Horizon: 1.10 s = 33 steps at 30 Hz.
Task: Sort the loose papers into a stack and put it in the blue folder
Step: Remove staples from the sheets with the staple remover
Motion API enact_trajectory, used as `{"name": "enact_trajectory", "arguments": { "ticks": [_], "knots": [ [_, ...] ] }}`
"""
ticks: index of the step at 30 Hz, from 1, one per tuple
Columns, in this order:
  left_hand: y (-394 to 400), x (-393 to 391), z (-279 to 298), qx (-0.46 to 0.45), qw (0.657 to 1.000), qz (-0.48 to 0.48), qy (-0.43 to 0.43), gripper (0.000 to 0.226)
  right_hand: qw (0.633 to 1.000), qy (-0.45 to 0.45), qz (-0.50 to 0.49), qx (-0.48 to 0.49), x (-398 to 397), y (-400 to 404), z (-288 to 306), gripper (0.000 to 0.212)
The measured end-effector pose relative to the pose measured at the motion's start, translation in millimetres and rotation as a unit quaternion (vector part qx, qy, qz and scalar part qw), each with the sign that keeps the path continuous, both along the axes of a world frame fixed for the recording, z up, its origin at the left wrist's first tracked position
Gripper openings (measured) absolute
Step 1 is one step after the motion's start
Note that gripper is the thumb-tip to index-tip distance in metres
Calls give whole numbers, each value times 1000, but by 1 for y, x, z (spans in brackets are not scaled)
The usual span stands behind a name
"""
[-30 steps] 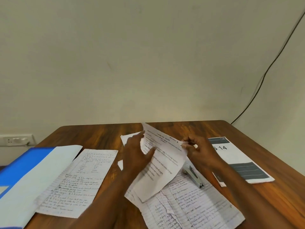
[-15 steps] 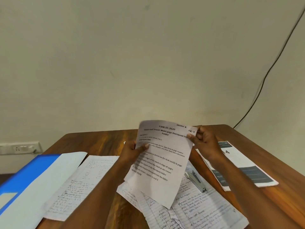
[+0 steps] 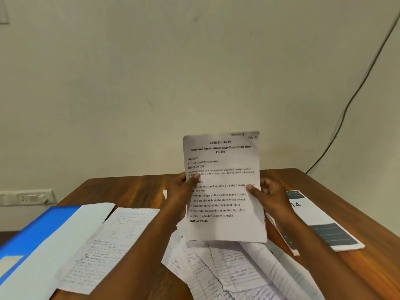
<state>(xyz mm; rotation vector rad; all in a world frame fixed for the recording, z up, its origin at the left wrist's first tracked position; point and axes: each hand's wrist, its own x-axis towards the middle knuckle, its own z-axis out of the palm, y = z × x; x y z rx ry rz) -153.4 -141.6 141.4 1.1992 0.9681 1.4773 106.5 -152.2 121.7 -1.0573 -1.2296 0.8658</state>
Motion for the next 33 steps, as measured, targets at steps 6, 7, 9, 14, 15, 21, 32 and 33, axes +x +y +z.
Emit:
{"name": "enact_trajectory", "arguments": {
  "ticks": [6,7,9,14,15,21,32,33],
  "knots": [
    [18,62,24,-3,1000,29,-9,16,994,-25,-106,-8,62,1,12,13],
    [20,74,23,-8,1000,24,6,18,991,-20,-129,-7,73,0,12,11],
    [25,98,18,-26,999,18,31,20,987,-4,-161,-14,93,-2,12,12],
    [23,142,0,-67,991,-38,108,15,979,34,-190,-69,143,-4,11,15],
    [21,148,-7,-78,987,-59,124,14,977,17,-197,-80,153,-3,9,13],
    [18,178,-43,-107,971,-108,183,17,939,-165,-277,-121,191,-6,-14,19],
    [28,223,-85,-119,950,-106,270,44,861,-364,-319,-154,213,6,-47,11],
    [29,225,-86,-114,951,-99,271,44,857,-372,-323,-151,215,7,-48,12]
  ]
}}
